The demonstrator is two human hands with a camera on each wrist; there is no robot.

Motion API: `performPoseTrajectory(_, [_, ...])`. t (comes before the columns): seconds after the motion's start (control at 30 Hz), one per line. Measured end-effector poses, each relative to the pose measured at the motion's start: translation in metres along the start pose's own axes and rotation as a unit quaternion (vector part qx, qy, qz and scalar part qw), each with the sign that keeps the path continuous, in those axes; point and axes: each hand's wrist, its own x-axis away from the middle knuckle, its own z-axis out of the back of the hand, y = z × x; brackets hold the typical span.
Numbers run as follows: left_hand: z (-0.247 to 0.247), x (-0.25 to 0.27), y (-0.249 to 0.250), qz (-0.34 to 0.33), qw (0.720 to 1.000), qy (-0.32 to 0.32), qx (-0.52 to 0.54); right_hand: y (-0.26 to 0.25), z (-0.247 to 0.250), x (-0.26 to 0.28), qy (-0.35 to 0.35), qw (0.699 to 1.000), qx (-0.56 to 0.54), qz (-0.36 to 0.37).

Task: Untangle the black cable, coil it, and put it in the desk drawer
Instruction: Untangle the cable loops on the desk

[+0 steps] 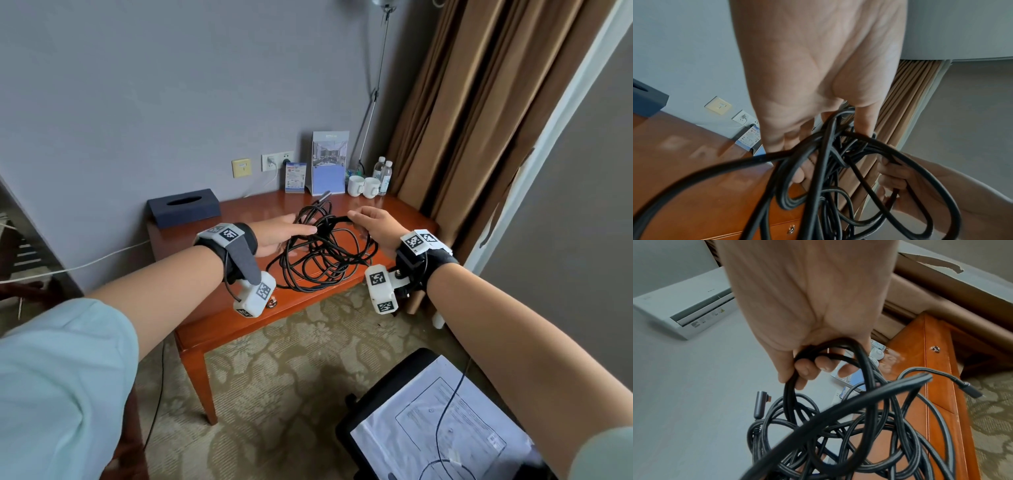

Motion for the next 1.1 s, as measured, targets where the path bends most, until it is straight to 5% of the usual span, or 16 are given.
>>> performPoseTrajectory(0.5, [-0.01,-0.076,-0.008,0.0,0.998,0.061,-0.006,0.041,0.031,-0.061,-0.031,0.999,-0.001,-0.042])
performPoseTrajectory(0.87, [0.105,-0.202,-0.01,-0.007,0.995,0.087,-0.04,0.042,-0.005,-0.216,-0.031,0.995,0.047,-0.08])
performPoseTrajectory(1.1, [0.158,-0.225,0.023,-0.038,0.994,0.093,-0.034,0.044,-0.033,-0.309,-0.041,0.992,0.073,-0.098])
